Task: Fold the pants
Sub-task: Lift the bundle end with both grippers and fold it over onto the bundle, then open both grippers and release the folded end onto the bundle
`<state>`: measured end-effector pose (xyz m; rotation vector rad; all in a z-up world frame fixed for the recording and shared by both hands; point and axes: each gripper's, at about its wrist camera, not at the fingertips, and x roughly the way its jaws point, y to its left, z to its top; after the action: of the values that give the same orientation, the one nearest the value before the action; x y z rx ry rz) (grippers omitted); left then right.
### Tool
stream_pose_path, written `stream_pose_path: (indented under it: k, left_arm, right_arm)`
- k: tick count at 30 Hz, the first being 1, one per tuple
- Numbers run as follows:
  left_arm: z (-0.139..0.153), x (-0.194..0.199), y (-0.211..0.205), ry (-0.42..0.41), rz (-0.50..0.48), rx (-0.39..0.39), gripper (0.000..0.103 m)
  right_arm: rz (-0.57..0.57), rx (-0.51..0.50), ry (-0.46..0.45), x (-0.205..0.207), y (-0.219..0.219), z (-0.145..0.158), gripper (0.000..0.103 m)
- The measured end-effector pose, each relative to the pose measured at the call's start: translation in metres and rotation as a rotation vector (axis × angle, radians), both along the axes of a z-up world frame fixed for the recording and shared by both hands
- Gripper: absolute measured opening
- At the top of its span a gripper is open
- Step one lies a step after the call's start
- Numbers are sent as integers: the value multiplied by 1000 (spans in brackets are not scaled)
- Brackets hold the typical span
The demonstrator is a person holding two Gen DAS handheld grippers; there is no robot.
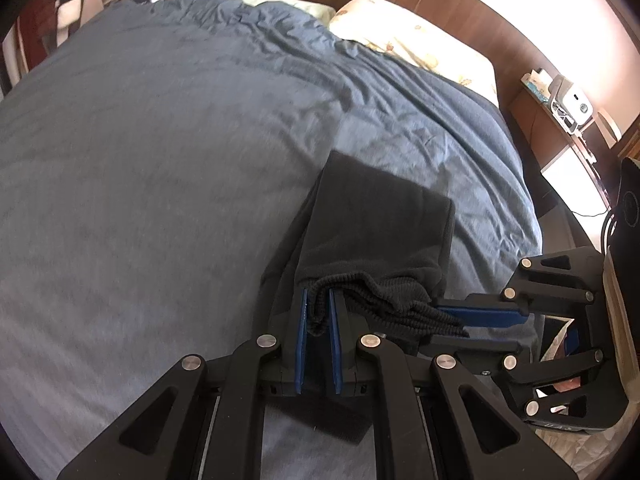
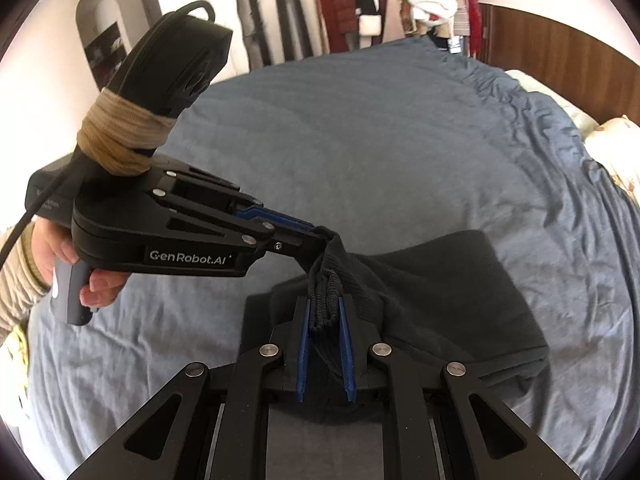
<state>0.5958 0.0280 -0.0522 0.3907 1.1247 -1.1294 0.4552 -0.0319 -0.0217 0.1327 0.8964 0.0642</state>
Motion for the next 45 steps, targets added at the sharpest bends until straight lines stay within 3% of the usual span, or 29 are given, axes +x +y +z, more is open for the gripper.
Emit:
stream_pose_path:
  k: [13,18,21,25,31,37,45]
  left_arm:
    - [-36,-4,37,-13,60,110,6]
    - [-29,1,54,-1,165,94,8]
    - [-20,-7,55,-3,190,63,8]
    - [-9,-22,47,-7,190,21,10]
    - [-4,-39,30,-16,203,-19,15]
    - [-24,-51,14,30,223,-26,20]
    - [-58,-56,27,77,333,32,20]
  right_arm:
    - [64,-21,136,-5,41,-48,16]
    - [77,10,184,-9,48,-64,17]
    - [126,100,214,-11,54,-68,17]
    - [134,72,131,-25,54,-49,17]
    - [-37,-9,28,-26,11,-20,17]
    - [-107,-16,77,-5,-24,-43,17]
    - [-46,-26,157,-14,-12,-67,17]
